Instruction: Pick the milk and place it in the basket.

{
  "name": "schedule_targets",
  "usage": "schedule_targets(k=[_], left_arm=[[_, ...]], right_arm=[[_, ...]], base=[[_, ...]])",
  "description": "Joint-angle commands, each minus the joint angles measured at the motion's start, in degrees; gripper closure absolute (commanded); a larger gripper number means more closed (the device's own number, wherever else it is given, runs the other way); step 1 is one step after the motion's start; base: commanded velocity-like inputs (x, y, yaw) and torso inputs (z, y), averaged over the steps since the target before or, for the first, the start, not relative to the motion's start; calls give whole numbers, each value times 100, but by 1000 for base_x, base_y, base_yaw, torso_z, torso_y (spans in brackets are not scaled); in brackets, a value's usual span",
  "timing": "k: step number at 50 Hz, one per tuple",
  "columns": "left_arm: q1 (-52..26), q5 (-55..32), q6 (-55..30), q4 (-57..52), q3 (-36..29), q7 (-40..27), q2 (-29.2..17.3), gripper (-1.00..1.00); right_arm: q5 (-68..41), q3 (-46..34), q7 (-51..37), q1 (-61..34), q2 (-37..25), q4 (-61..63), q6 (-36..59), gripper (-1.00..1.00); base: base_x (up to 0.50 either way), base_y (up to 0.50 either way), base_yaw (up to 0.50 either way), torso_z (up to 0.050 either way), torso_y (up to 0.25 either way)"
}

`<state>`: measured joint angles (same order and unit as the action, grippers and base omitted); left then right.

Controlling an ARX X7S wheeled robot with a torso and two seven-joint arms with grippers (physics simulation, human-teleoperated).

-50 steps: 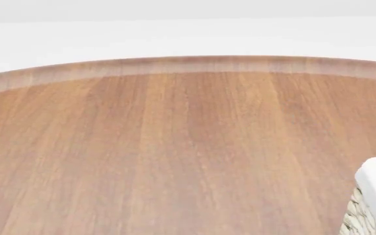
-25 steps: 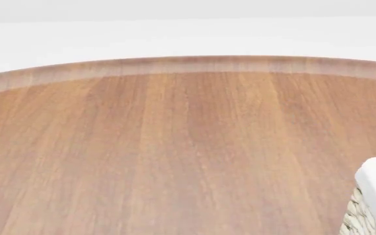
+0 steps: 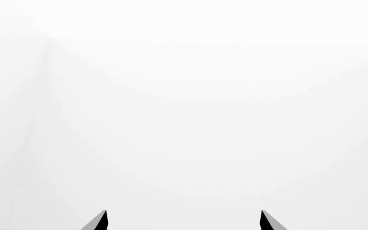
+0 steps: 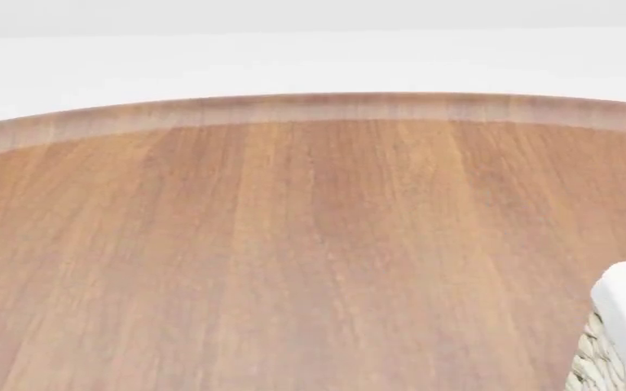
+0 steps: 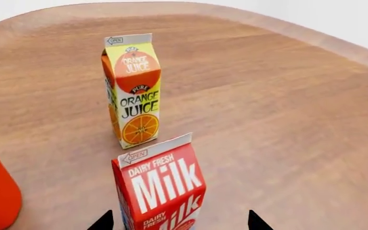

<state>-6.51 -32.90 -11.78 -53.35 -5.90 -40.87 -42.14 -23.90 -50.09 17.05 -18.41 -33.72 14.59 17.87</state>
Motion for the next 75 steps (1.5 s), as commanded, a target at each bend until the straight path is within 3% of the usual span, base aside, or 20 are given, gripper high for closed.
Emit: schedule_targets(k=[1,75], left_arm=[[9,69,32,26,111,111,84,-100],[-48,77,69,55,-30,75,44,-100]], right_arm=[[115,18,234,-203,313,-269,47,-100],[422,-442,633,-593,1232,-1963,-330,-100]], base=[[0,0,0,0,0],[0,0,0,0,0]])
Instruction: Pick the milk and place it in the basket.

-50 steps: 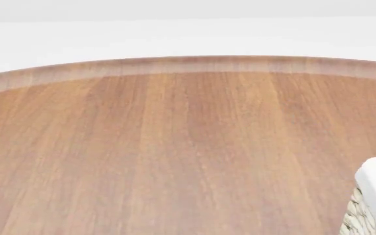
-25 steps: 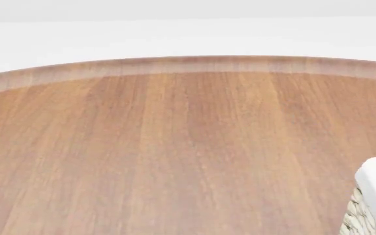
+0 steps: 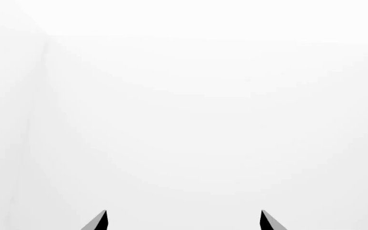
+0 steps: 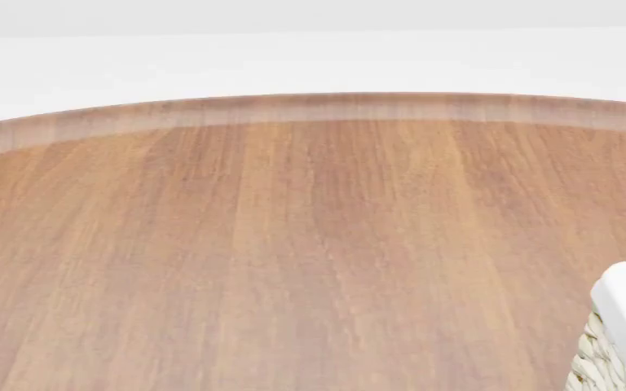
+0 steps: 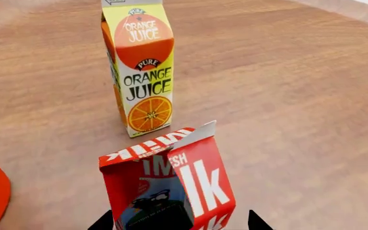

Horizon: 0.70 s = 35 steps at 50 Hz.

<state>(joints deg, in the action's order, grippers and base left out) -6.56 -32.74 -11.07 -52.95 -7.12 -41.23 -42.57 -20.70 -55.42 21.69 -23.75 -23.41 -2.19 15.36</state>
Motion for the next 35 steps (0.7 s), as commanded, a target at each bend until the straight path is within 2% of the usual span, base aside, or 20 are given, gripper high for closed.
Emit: schedule_targets(k=[1,2,22,35], left_arm=[[-46,61,-1,19,90,109,89,-100],[-49,60,0,26,89,108,90,-100],[-33,81,24,28,70,86,79,-100],[-21,104,35,31,39,81,74,-100]], right_arm=[[101,92,162,-49,198,-276,-85,-100],[101,118,122,-41,202,-284,-98,100],[68,152,77,32,131,-215,-210,100],[-184,602,-481,9,-243,865,177,100]], base=[[0,0,0,0,0],[0,0,0,0,0],[0,0,0,0,0],[0,0,0,0,0]])
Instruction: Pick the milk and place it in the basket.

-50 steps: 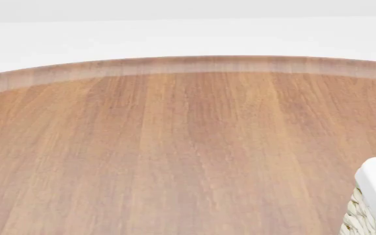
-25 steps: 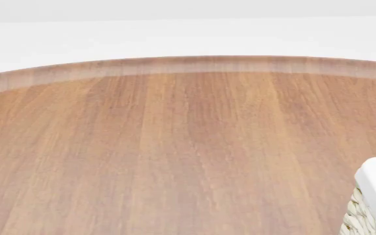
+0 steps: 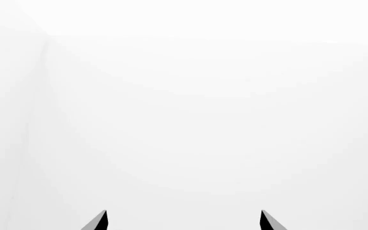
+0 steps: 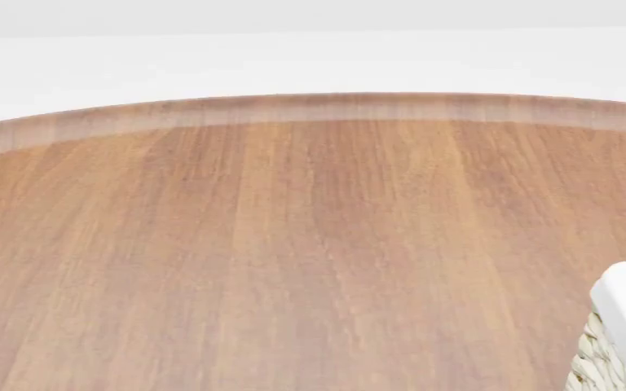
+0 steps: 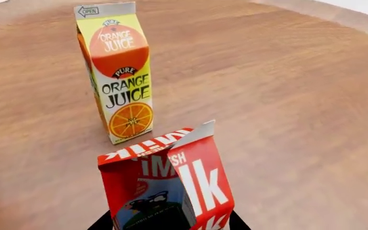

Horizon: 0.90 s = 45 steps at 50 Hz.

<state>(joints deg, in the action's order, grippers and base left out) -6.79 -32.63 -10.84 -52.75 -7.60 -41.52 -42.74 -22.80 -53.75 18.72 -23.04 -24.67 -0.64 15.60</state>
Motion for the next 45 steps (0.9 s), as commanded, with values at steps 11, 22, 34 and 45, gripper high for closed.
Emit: schedule_targets(k=[11,22,34,45], left_arm=[[-8,89,33,39,83,114,83,-100],[1,73,57,62,81,111,75,-100],[-59,40,-2,10,56,70,56,-100],[-20,37,7,-23,61,45,37,-100]], right_arm=[[-122,742,-547,-143,-438,1681,420,100],[-557,1379,-987,-273,-685,2511,589,100],[-1254,2294,-1493,-319,-1050,3183,661,100],[-1837,3080,-2046,-330,-1381,3723,734,100]], base=[[0,0,0,0,1],[0,0,0,0,1],[0,0,0,0,1],[0,0,0,0,1]])
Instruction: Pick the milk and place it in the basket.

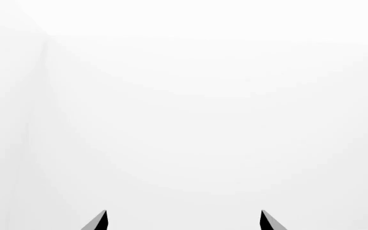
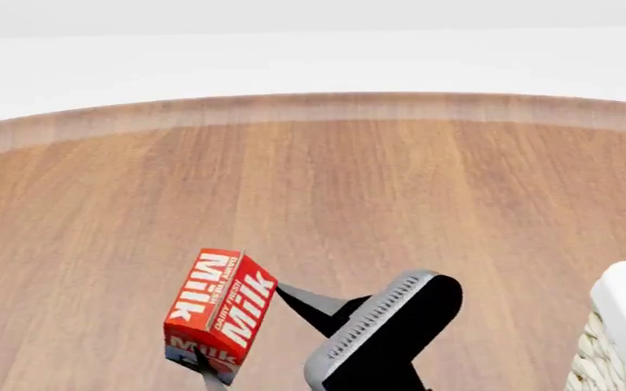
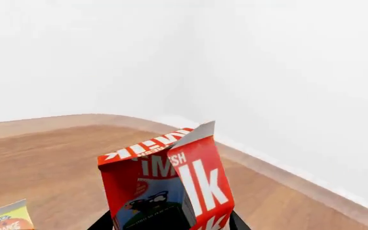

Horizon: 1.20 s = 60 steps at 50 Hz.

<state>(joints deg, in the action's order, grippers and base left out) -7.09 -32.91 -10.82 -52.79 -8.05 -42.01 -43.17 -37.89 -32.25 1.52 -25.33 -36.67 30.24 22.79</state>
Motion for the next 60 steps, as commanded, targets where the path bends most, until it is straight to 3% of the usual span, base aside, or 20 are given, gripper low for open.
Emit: schedule_targets(k=[1,22,26,34,60], left_arm=[[14,73,7,-15,100,96,81,-100],[-12,112,56,72,53,116,91,-100],[-20,102,58,74,51,112,89,-100],[-34,87,38,48,47,89,68,-100],[-23,69,32,8,39,48,24,-100]], right_arm=[[-427,1060,-392,-93,-216,651,-2,100],[-1153,2322,-2100,-202,-325,664,324,100],[-628,2218,-2480,-235,-463,742,519,100],[-571,2443,-2870,-108,-530,773,590,100],[-413,2267,-3004,-50,-542,715,754,100]], base=[[0,0,0,0,0],[0,0,0,0,1],[0,0,0,0,0],[0,0,0,0,1],[0,0,0,1,2]])
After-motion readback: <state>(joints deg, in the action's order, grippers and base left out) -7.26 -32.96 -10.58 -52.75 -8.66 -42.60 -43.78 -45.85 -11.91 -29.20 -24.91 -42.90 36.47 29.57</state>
